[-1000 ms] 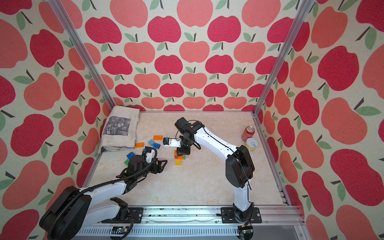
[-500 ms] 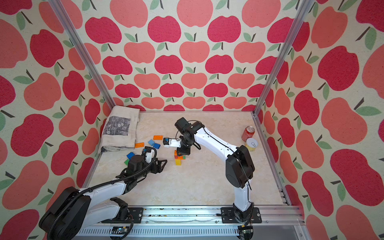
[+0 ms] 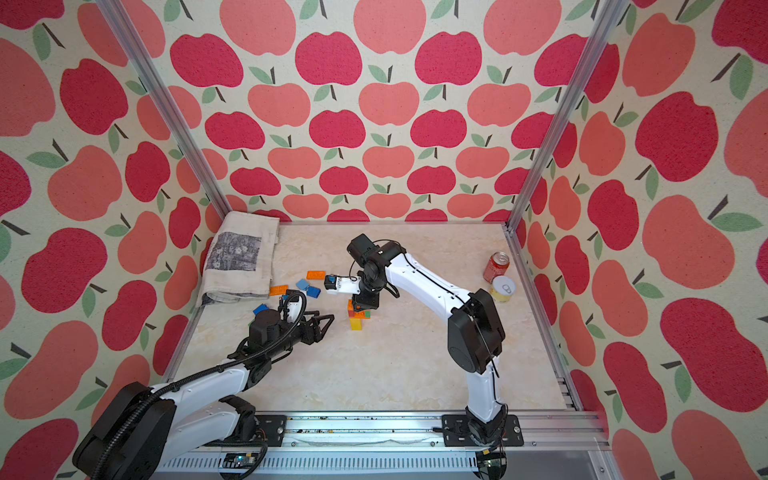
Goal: Assemble the letter p with lego
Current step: Assemble the lego brick with the lego brick.
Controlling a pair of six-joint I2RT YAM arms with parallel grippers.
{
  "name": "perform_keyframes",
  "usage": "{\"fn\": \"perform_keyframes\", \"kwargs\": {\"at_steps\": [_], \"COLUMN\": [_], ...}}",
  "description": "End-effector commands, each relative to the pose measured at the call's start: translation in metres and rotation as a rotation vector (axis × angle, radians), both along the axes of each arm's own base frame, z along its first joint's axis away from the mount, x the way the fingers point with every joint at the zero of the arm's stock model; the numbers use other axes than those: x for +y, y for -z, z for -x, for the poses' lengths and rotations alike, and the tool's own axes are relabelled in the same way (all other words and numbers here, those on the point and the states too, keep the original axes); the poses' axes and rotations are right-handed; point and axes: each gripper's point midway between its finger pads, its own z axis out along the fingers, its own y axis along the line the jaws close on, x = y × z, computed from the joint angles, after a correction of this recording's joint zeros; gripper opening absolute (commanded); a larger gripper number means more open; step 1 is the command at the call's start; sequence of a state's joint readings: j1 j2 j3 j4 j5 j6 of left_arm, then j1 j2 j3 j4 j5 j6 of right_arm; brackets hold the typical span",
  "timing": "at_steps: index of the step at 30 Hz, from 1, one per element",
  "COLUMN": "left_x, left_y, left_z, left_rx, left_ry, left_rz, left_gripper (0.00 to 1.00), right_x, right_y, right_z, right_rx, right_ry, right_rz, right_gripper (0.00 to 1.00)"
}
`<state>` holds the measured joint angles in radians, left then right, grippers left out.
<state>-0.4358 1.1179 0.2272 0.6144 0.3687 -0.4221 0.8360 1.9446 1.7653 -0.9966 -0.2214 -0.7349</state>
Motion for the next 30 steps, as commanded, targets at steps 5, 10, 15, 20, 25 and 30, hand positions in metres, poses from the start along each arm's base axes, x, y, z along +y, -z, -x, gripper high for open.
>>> {"fn": "perform_keyframes", "kwargs": {"at_steps": [5,10,15,20,25,30], "left_x": [-0.013,-0.023,-0.037,-0.045,-0.048,-0.051], "left_y": [-0.021,-0.030,-0.040,-0.052,-0.053,-0.046], "left_z": [0.004,0.001,0.000,0.002,-0.001,-0.006], "left_rx": [-0.045,-0.044,-0.044,-0.059,-0.049,-0.013], "left_ry": [0.070,0.108,0.167,0.217,0.224,0.215], "left_rz": [0.105,0.166,0.238,0.314,0.317,0.310], "left_gripper": [0.68,0.61,0.56,0.54,0.53,0.56], "right_x": [-0.011,-0.012,-0.011,-0.010,-0.011,-0.009], "right_y": [0.032,0.033,0.029,0.028,0.028,0.026], "right_z": [0.006,0.007,0.008,0.010,0.010,0.011], "right_rx": [0.042,0.039,0.034,0.036,0.034,0.032], "right_ry": [0.002,0.003,-0.002,-0.005,-0.007,-0.009], "right_rz": [0.125,0.125,0.104,0.092,0.091,0.082], "right_gripper": [0.16,0.16,0.17,0.18,0.18,0.18]}}
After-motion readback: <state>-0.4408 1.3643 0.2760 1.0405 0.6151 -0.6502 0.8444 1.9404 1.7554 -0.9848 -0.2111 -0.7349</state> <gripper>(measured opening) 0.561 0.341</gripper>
